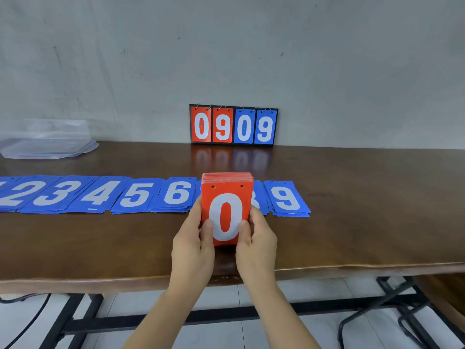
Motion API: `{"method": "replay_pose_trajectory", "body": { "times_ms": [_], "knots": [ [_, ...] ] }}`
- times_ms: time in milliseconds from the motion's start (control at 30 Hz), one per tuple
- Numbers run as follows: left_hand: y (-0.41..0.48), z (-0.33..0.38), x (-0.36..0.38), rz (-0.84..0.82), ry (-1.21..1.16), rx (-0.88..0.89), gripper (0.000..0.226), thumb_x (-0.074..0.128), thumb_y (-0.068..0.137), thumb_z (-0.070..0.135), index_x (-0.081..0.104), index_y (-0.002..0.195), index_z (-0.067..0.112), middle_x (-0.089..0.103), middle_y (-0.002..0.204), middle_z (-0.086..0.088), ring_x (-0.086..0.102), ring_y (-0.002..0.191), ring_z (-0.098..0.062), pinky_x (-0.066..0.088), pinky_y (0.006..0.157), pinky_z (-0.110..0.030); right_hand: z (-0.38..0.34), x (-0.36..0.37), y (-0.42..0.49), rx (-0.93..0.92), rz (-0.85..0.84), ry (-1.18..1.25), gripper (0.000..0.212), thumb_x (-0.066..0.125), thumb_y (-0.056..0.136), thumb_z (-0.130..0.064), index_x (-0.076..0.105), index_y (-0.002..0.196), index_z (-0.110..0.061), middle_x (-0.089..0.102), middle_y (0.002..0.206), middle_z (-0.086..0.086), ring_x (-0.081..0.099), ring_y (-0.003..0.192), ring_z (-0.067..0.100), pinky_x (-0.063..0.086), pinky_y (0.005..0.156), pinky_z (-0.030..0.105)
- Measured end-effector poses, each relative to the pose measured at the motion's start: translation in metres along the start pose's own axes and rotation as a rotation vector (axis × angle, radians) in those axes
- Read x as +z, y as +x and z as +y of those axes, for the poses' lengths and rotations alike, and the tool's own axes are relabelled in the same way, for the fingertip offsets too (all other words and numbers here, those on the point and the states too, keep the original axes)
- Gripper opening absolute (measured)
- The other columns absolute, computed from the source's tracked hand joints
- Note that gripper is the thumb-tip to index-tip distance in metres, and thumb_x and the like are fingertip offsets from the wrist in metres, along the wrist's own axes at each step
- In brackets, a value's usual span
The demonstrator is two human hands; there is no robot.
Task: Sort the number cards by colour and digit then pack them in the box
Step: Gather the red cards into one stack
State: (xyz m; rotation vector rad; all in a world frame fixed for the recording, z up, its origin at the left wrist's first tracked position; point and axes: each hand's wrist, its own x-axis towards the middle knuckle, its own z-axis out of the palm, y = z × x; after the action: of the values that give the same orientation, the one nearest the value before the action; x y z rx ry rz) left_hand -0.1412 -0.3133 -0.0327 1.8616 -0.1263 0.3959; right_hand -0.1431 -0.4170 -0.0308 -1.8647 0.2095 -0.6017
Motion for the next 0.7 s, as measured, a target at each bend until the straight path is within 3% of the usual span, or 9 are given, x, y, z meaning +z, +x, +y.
{"method": "replay_pose_trajectory", "body": {
  "times_ms": [100, 200, 367, 467, 533, 600, 700],
  "knots": [
    [0.001, -0.004, 0.002, -0.022, 0.039, 0.011, 0.042, 0.047, 0.101, 0.026, 0.032, 0.135, 0.047, 0.044, 0.108, 0.042, 0.050, 0.098, 0.018, 0.042, 0.088, -0.010, 0.006, -0.004, -0.001, -0.025, -0.023, -0.107, 0.035, 0.044, 0.101, -0.023, 0.051, 0.135, -0.021, 0.062, 0.123, -0.003, 0.059, 0.110, 0.014, 0.053, 0.094, 0.033],
    [0.000, -0.005, 0.004, -0.046, 0.069, 0.042, 0.045, 0.045, 0.101, 0.025, 0.036, 0.144, 0.038, 0.052, 0.115, 0.029, 0.053, 0.103, 0.003, 0.045, 0.093, -0.020, 0.013, -0.006, -0.001, -0.001, -0.067, -0.166, 0.038, 0.044, 0.101, -0.029, 0.048, 0.138, -0.026, 0.060, 0.127, -0.008, 0.057, 0.113, 0.009, 0.052, 0.096, 0.030],
    [-0.001, -0.004, 0.010, -0.067, 0.019, 0.068, 0.045, 0.047, 0.100, 0.021, 0.043, 0.144, 0.031, 0.061, 0.119, 0.019, 0.059, 0.109, -0.007, 0.046, 0.092, -0.016, 0.020, -0.018, 0.001, -0.024, -0.027, -0.123, 0.030, 0.047, 0.101, -0.024, 0.054, 0.129, -0.028, 0.061, 0.119, -0.013, 0.058, 0.109, 0.008, 0.054, 0.093, 0.033],
    [-0.005, 0.014, 0.020, -0.186, -0.071, 0.064, 0.045, 0.051, 0.098, 0.019, 0.044, 0.136, 0.043, 0.064, 0.105, 0.032, 0.061, 0.104, 0.004, 0.045, 0.083, -0.006, 0.021, -0.053, 0.007, -0.023, -0.008, -0.055, 0.029, 0.050, 0.098, -0.016, 0.061, 0.123, -0.025, 0.062, 0.114, -0.012, 0.058, 0.105, 0.004, 0.052, 0.087, 0.018],
    [-0.004, 0.029, 0.037, -0.305, -0.120, 0.052, 0.044, 0.053, 0.098, 0.016, 0.044, 0.122, 0.052, 0.065, 0.093, 0.037, 0.061, 0.097, 0.011, 0.045, 0.078, -0.004, 0.020, -0.087, 0.013, 0.016, -0.011, -0.006, 0.026, 0.051, 0.096, -0.010, 0.067, 0.115, -0.020, 0.064, 0.109, -0.008, 0.060, 0.099, 0.002, 0.049, 0.074, 0.007],
    [-0.003, 0.041, 0.064, -0.408, -0.135, 0.035, 0.041, 0.052, 0.098, 0.014, 0.050, 0.118, 0.049, 0.069, 0.095, 0.029, 0.064, 0.096, 0.006, 0.050, 0.080, -0.011, 0.024, -0.122, 0.021, 0.087, -0.013, 0.022, 0.025, 0.051, 0.094, -0.005, 0.071, 0.098, -0.021, 0.069, 0.098, -0.006, 0.063, 0.090, 0.005, 0.049, 0.066, 0.008],
    [-0.002, 0.057, 0.109, -0.528, -0.124, -0.044, 0.028, 0.050, 0.098, 0.017, 0.060, 0.113, 0.039, 0.073, 0.103, 0.007, 0.068, 0.095, -0.014, 0.057, 0.086, -0.035, 0.033, -0.163, 0.035, 0.201, 0.028, -0.026, 0.028, 0.051, 0.093, -0.006, 0.071, 0.089, -0.025, 0.070, 0.086, -0.010, 0.065, 0.086, 0.013, 0.055, 0.071, 0.024]
  ]
}}
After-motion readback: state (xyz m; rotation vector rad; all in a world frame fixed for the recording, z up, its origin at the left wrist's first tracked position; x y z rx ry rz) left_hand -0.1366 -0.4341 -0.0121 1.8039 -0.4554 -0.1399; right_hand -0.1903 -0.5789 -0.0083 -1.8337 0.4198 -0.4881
